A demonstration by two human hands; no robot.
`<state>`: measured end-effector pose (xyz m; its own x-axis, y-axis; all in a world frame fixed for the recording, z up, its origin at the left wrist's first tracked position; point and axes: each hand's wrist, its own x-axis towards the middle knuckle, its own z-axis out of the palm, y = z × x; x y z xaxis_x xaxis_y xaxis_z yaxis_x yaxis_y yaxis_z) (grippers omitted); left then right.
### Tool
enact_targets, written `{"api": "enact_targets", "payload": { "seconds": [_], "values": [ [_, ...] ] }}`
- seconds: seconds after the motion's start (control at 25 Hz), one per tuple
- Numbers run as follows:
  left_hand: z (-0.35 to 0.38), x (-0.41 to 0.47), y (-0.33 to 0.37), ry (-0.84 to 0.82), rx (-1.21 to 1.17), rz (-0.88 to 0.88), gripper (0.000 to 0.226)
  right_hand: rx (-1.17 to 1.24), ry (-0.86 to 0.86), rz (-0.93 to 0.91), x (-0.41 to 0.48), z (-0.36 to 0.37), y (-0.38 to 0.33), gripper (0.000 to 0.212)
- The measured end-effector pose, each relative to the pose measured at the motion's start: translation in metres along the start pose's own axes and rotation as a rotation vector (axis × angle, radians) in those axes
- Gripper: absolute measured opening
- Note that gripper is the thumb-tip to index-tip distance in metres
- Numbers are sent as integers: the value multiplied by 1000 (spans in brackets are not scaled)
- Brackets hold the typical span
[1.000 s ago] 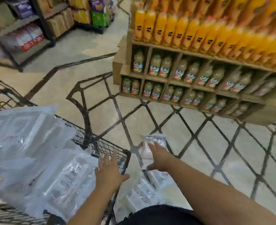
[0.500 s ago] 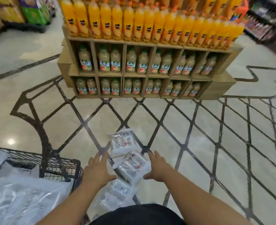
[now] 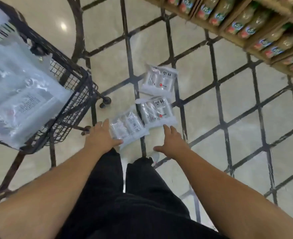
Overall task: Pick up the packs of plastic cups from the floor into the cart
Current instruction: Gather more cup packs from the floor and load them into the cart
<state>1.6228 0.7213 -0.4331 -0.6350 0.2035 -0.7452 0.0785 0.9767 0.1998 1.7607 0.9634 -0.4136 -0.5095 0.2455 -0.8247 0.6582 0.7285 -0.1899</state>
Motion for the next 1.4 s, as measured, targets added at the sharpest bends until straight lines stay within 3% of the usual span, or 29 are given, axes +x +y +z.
{"api": "enact_targets", "payload": {
  "seconds": [0.24,0.4,0.48,0.64,0.76,1.0,1.16,1.4],
  "values": [
    [171,146,-90,-96,-83,-191,119,94,-113,-6,207,138,9,112],
    [297,295,-160,-93,-190,-281,130,38,-116,-43,373,255,25,111],
    [340,344,-188,-78,-316,-331,125,-12,-95,-56,434,296,27,112],
    [409,411,-210,-66,-545,-286,137,-147,40,-4,507,339,32,138],
    [435,429,-201,33,-757,-308,151,-93,45,59,526,344,22,159],
    [390,348,-176,192,-785,-317,142,267,12,10,455,322,13,154],
    [296,240,-135,206,-716,-180,122,409,68,42,325,260,14,151],
    [133,80,-24,189,-619,10,137,580,216,191,101,116,15,144]
  ]
}}
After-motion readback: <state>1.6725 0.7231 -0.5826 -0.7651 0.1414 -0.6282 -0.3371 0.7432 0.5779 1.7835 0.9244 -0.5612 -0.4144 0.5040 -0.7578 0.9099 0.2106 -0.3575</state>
